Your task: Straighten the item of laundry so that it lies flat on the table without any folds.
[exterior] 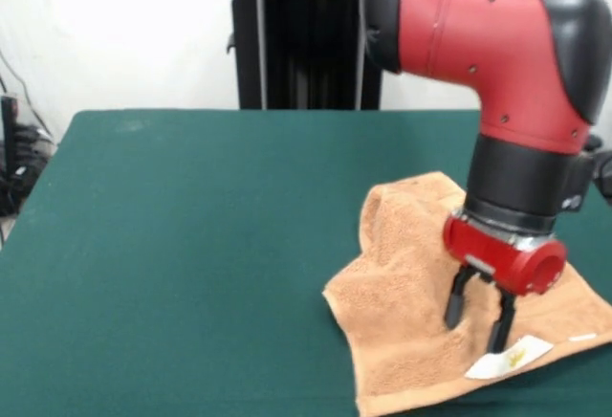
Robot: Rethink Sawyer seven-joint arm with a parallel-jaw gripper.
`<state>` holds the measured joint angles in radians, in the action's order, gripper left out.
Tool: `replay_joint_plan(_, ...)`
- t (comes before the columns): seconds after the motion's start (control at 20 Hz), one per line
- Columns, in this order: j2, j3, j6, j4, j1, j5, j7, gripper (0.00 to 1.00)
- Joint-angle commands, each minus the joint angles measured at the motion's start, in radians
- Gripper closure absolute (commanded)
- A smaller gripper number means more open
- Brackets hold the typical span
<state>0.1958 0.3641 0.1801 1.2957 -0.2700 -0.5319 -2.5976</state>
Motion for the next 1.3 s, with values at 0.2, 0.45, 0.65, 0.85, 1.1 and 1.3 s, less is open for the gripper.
replay_joint_plan(0.2, 0.079, -0.071, 0.163, 0.104, -0.032, 0.055, -0.070, 0.00)
replay_joint_plan(0.45, -0.009, 0.099, 0.186, 0.036, -0.110, 0.053, -0.147, 0.00)
replay_joint_plan(0.65, 0.002, 0.154, 0.187, 0.059, -0.131, 0.054, -0.151, 0.00)
replay_joint_plan(0.85, 0.013, 0.157, 0.228, 0.064, -0.135, 0.051, -0.148, 0.00)
replay_joint_plan(1.1, 0.045, 0.135, 0.207, 0.103, -0.109, 0.092, -0.091, 0.00)
replay_joint_plan(1.3, 0.064, 0.125, 0.195, 0.150, -0.102, 0.115, -0.078, 0.00)
